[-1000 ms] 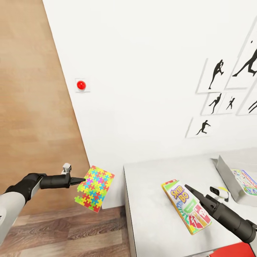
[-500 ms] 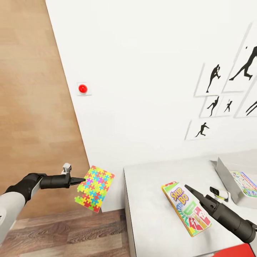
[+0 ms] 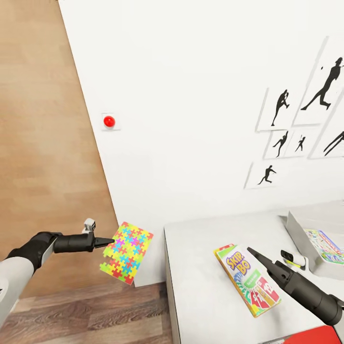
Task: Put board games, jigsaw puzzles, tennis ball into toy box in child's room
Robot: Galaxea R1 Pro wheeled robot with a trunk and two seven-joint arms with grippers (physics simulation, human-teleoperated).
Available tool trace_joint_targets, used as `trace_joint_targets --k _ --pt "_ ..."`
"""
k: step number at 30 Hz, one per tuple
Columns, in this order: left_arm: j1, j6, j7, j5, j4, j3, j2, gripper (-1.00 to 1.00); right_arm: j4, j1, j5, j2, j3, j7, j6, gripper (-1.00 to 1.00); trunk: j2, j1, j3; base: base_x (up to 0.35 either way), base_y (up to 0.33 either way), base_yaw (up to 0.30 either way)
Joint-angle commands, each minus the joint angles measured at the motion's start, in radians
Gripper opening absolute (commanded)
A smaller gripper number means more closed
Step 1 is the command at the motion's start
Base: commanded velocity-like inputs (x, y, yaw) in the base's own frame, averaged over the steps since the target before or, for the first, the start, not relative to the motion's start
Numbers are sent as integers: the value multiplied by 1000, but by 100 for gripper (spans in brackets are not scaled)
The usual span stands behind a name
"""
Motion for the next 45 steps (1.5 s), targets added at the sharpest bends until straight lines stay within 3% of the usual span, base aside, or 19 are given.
trace_joint_targets --k 1,11,18,45 --pt "-1 9 -4 1 0 -2 1 -100 0 -1 -5 0 0 0 7 100 -2 1 -1 0 0 -128" --pt "1 9 -4 1 1 -2 1 -100 0 -1 -5 0 0 0 7 100 -2 1 14 -4 0 -140" --pt "6 8 -4 2 1 -2 7 -100 1 -1 -5 1 0 -1 7 100 -2 1 22 -237 0 -130" --pt "7 6 -4 3 0 -2 8 -100 5 -1 -2 1 -3 -15 5 100 -2 1 24 -38 -42 -10"
